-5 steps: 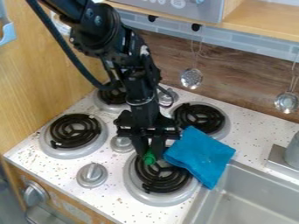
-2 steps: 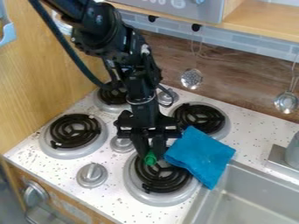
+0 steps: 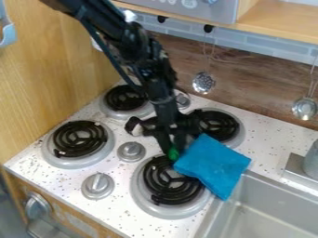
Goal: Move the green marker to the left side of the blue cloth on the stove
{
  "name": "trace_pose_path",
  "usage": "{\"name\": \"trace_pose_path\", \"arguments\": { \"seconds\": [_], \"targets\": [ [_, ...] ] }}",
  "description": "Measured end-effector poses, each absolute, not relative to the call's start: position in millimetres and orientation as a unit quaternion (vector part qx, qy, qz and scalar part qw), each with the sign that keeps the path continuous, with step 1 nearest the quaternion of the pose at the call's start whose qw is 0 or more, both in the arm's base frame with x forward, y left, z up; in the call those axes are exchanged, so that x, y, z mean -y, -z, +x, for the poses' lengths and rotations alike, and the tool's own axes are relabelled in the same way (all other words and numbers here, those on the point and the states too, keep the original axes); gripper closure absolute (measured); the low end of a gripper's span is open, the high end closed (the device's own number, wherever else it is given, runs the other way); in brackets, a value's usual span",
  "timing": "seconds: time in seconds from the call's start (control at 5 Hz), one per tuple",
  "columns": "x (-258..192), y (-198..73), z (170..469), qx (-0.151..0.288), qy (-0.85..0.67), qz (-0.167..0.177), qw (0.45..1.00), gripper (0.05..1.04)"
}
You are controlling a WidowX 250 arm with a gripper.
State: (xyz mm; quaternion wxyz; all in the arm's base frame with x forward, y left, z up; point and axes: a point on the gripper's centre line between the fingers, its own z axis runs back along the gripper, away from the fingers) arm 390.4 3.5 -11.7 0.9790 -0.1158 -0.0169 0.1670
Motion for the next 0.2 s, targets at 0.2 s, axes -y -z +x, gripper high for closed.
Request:
{"name": "trace_pose_path", "arguments": {
  "seconds": [0.2],
  "targets": [
    [-50.0,8.6,381.6,-0.001,-0.179,-0.111,0.978,0.373]
  ]
}}
